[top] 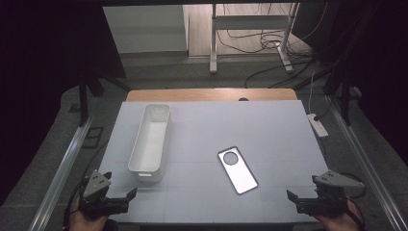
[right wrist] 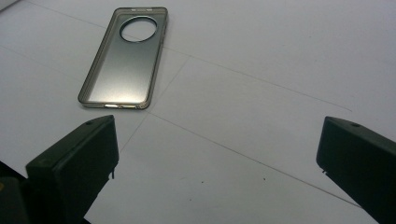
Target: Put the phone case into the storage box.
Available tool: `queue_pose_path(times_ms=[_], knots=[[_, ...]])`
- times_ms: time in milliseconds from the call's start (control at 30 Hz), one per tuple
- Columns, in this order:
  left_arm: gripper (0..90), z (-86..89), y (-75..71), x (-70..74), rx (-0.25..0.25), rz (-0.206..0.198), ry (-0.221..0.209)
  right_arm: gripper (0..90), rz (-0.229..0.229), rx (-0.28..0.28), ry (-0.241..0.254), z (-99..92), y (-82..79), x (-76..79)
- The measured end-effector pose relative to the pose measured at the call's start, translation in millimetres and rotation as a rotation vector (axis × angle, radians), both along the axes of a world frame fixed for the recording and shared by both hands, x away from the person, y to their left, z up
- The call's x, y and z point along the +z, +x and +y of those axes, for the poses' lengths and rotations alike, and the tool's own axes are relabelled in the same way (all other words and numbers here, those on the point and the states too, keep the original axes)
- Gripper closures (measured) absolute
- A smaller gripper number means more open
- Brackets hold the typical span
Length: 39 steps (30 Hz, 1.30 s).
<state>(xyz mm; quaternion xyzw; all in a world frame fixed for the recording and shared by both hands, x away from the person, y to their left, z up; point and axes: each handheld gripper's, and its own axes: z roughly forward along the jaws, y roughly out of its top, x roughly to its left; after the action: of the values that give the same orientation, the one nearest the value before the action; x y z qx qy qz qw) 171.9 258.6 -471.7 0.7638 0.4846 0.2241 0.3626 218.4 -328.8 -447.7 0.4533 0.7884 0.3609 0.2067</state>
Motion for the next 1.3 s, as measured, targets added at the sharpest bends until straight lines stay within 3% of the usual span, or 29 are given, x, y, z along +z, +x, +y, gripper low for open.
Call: queue_pose_path(times_ms=[267, 1300], knots=[[0.7, -3.0, -0.4, 0.3, -0.021, -0.003, 0.022, 0.0, -0.002, 0.019, 0.011, -0.6, -0.7, 0.1], [1.6, -3.3, 1.2, -0.8, -0.050, 0.014, 0.019, 0.0, 0.021, 0.060, -0.010, 6.9, 5.8, 1.1]])
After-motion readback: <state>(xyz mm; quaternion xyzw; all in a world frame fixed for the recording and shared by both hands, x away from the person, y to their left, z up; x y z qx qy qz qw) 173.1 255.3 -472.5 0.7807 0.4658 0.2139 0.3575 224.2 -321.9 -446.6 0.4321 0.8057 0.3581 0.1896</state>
